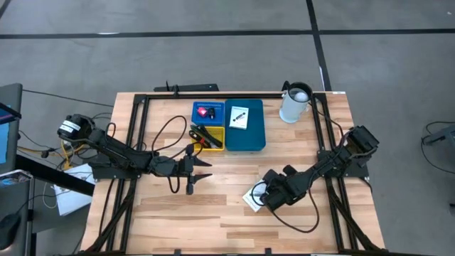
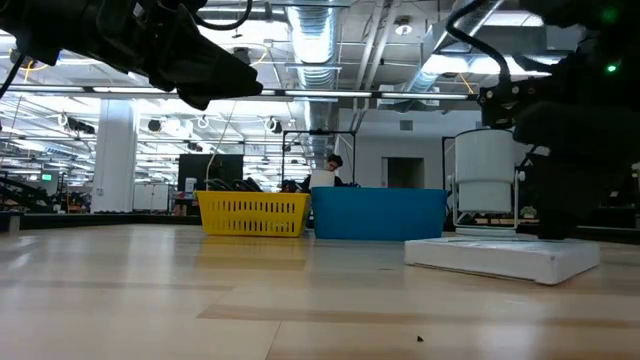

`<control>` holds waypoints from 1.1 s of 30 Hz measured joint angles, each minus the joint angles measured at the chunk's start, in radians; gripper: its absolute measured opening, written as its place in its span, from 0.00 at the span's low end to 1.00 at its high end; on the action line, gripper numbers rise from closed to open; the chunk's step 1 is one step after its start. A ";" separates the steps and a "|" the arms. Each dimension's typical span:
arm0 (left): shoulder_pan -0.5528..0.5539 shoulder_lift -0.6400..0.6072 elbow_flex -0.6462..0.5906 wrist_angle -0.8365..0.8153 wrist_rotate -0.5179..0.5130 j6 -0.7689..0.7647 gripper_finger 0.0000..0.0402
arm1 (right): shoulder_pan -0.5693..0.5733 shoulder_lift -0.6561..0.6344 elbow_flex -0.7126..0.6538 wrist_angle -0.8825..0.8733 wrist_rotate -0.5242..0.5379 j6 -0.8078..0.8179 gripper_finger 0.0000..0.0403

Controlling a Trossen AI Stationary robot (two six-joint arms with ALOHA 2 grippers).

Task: Pick and place items into bin
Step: Put the card reader into the dark blue bin

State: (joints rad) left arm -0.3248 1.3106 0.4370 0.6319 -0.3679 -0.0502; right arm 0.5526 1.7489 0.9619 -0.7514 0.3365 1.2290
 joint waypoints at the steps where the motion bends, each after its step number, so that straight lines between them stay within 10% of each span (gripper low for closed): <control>1: 0.000 0.000 0.000 -0.006 0.007 0.000 0.38 | 0.004 0.000 0.000 0.015 0.000 0.000 0.29; 16: -0.050 0.126 0.001 -0.028 0.370 -0.023 0.38 | 0.030 0.000 0.000 0.139 0.002 0.001 0.29; 33: -0.111 0.688 0.255 0.154 0.242 -0.086 0.38 | 0.030 0.000 0.000 0.147 0.001 0.001 0.29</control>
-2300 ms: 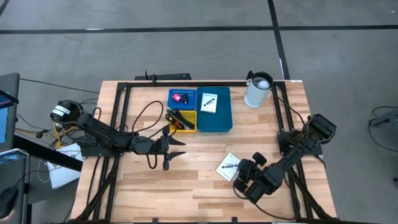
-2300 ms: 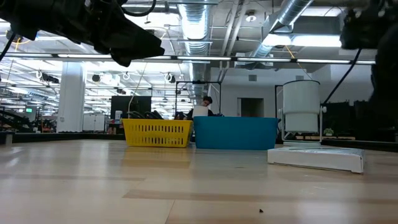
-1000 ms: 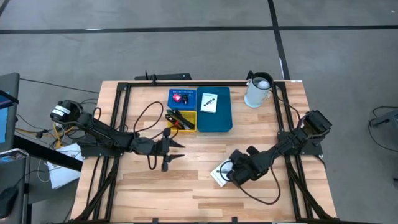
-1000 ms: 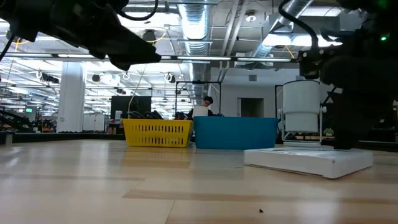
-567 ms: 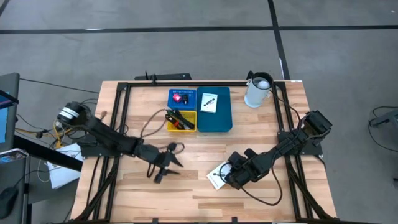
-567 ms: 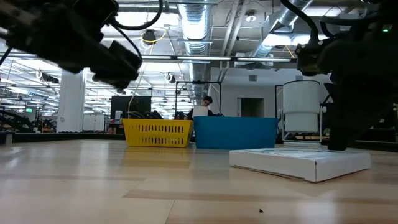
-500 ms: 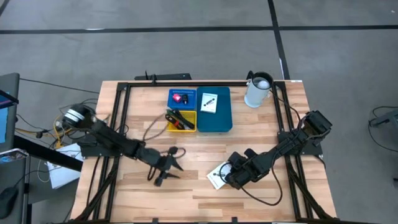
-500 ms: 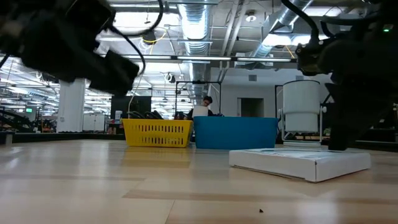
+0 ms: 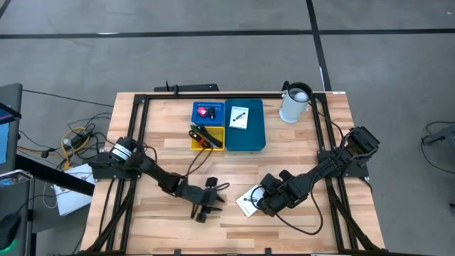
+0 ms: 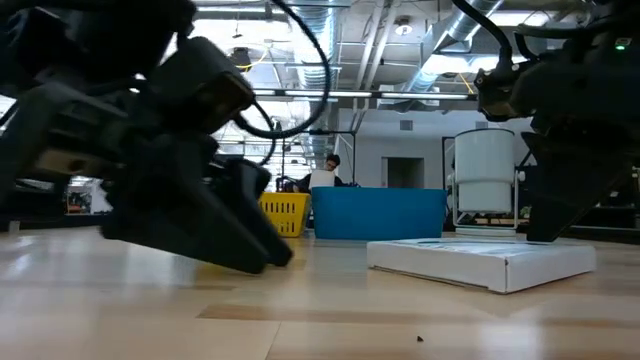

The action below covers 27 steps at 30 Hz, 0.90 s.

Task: Pick and place items into bin
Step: Put the card reader into the dark blue bin

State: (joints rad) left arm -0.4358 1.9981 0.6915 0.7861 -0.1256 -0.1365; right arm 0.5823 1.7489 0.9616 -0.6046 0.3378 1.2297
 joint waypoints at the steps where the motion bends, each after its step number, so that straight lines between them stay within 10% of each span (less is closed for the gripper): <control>1: 0.000 0.009 0.017 -0.005 -0.007 0.001 0.38 | 0.000 0.000 0.000 0.008 0.000 0.000 0.29; 27: 0.032 0.032 0.134 -0.184 -0.114 0.026 0.38 | -0.027 0.000 0.000 0.141 0.004 -0.059 0.29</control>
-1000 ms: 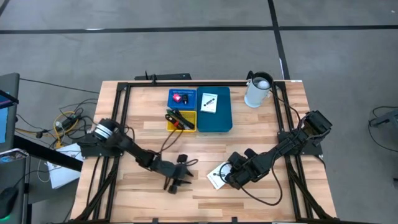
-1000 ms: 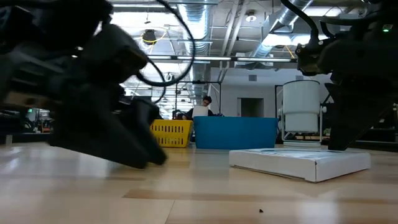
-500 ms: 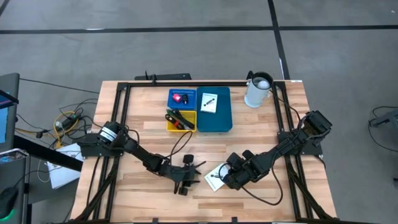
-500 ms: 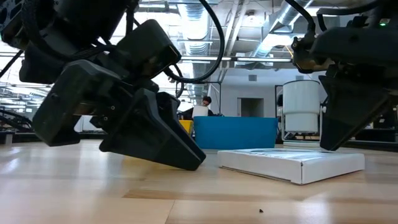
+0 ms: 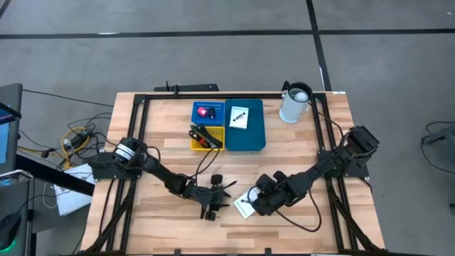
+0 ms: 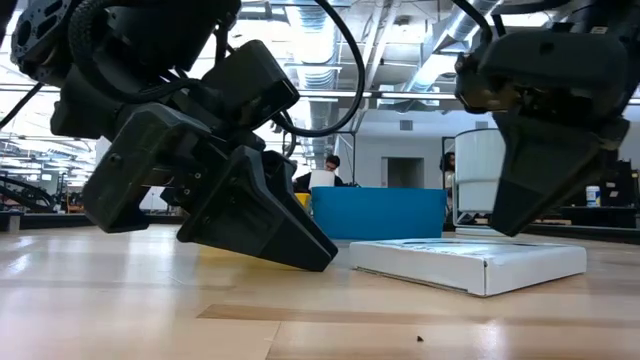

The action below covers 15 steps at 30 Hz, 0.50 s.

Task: Pick and place items into bin
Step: Put the card reader into the dark blue bin

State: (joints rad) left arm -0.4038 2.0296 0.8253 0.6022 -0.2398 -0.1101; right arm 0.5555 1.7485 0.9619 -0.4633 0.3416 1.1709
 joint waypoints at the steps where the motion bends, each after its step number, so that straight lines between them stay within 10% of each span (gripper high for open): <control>1: 0.002 0.000 0.000 0.001 0.000 0.000 0.38 | -0.004 0.000 0.000 0.009 0.000 -0.009 0.29; 15: 0.011 0.002 -0.002 0.037 0.039 0.018 0.38 | -0.022 -0.001 0.000 -0.049 -0.061 -0.016 0.29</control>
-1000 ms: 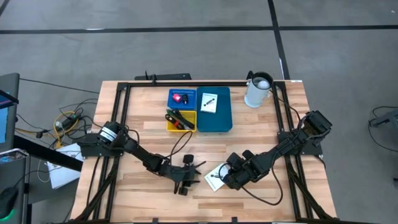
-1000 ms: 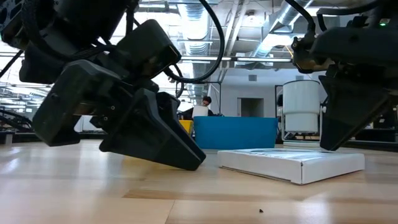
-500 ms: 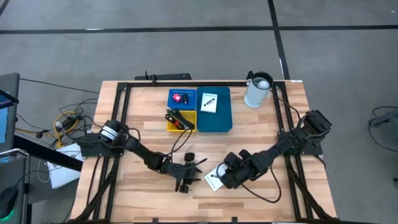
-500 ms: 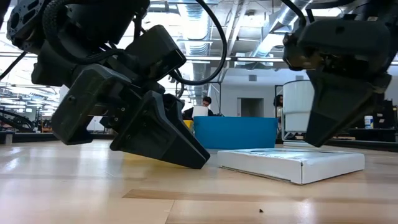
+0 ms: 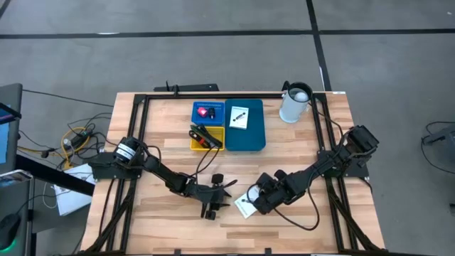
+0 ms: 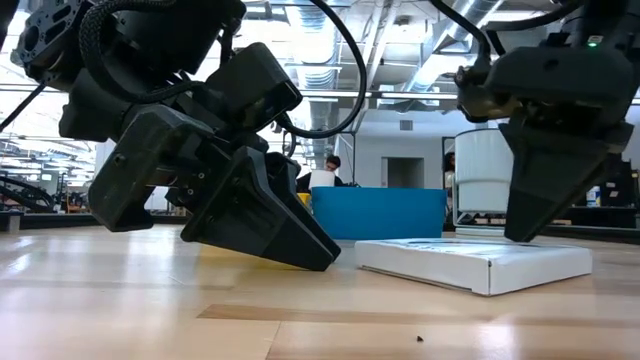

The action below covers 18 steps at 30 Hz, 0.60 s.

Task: Pick and place items into bin
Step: Put the card reader into the dark blue bin

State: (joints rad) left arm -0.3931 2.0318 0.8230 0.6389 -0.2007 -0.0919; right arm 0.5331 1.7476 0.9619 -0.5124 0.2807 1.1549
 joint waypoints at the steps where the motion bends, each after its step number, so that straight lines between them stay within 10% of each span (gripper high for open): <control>1: 0.000 0.000 0.000 0.000 0.002 0.000 0.38 | 0.000 -0.001 0.000 -0.009 -0.005 0.008 0.29; 18: -0.019 0.003 0.045 0.028 0.066 -0.020 0.38 | 0.002 -0.001 0.002 -0.020 -0.068 0.049 0.29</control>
State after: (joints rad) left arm -0.4120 2.0346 0.8681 0.6670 -0.1349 -0.1121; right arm 0.5350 1.7462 0.9638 -0.5320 0.2127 1.2041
